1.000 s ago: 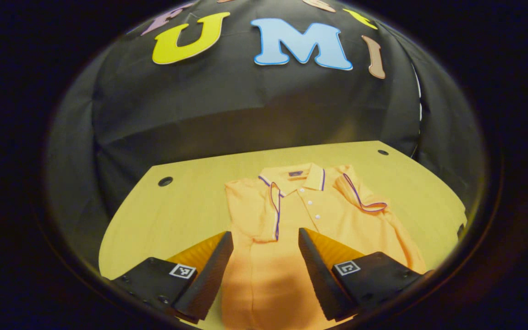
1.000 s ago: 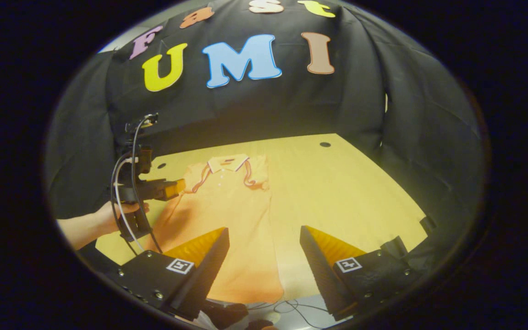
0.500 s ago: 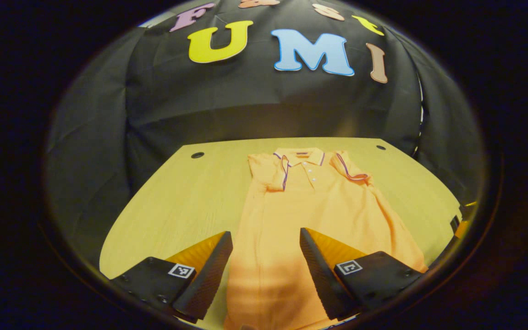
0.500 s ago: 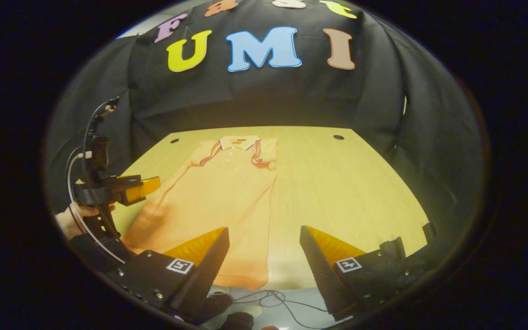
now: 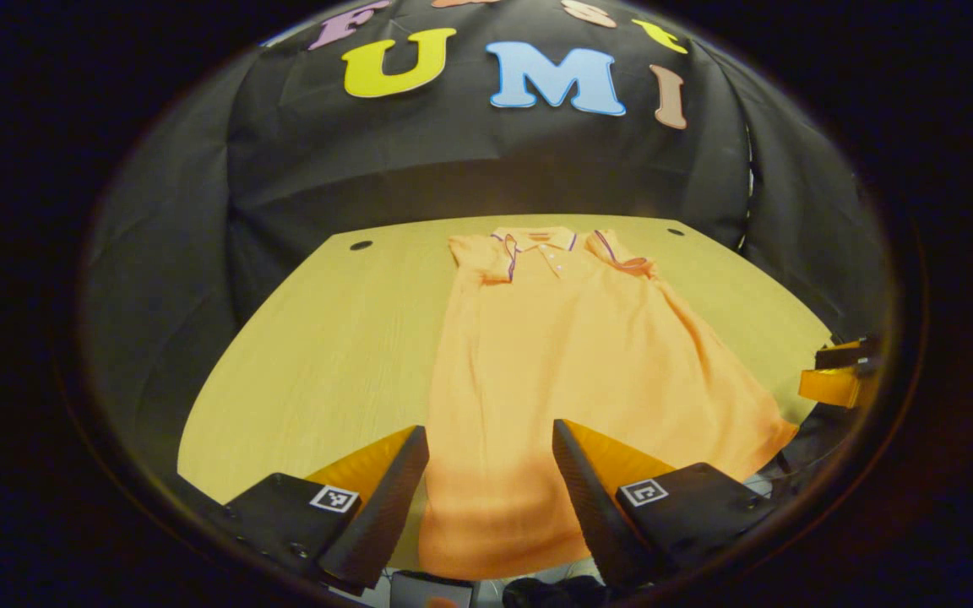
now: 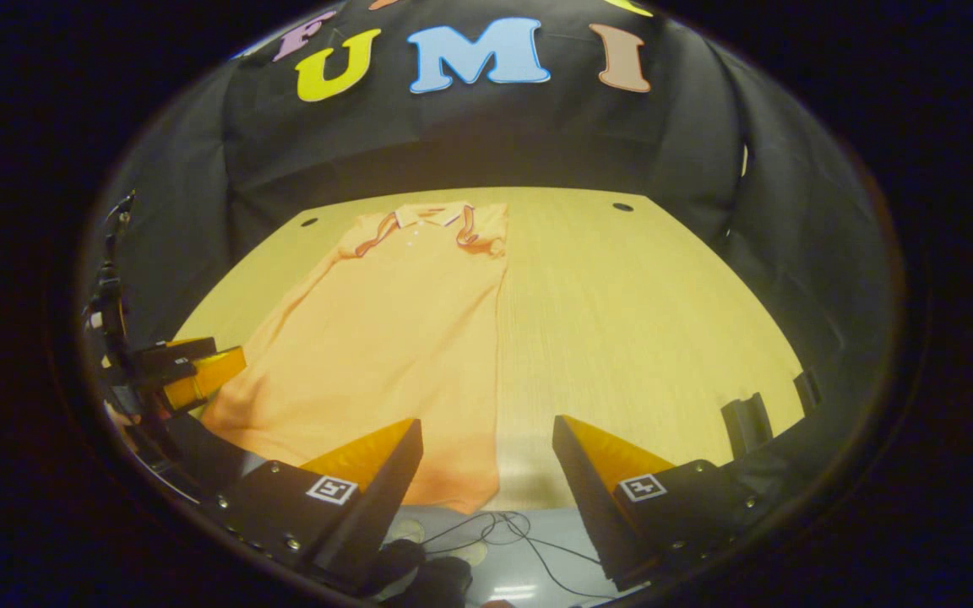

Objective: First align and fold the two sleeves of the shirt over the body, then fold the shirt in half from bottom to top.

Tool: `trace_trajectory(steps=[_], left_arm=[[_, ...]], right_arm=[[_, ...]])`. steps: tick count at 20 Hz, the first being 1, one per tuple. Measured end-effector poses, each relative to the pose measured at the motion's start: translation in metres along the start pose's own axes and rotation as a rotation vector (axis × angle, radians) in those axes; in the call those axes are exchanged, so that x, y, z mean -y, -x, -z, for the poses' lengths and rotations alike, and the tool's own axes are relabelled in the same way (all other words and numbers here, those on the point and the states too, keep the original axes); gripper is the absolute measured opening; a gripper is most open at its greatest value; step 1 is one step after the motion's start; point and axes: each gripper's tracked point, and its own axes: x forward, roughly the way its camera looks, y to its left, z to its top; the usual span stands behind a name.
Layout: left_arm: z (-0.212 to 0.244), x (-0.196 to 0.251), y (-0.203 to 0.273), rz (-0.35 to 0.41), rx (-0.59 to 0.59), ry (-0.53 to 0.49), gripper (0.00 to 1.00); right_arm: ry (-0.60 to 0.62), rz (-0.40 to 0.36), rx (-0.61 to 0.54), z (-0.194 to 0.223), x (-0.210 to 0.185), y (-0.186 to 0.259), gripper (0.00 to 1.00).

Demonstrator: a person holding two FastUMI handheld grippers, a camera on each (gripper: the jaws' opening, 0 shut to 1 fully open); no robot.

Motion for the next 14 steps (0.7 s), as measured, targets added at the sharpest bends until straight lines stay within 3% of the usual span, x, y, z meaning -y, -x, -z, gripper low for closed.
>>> trace_trajectory(steps=[5, 14], left_arm=[[0.035, -0.005, 0.010, 0.031, -0.047, -0.036, 0.97], [0.068, -0.017, 0.021, 0.044, -0.089, -0.004, 0.97]], right_arm=[[-0.014, 0.012, -0.061, 0.018, -0.010, -0.014, 0.97], [0.012, 0.024, -0.142, 0.048, -0.021, -0.029, 0.97]])
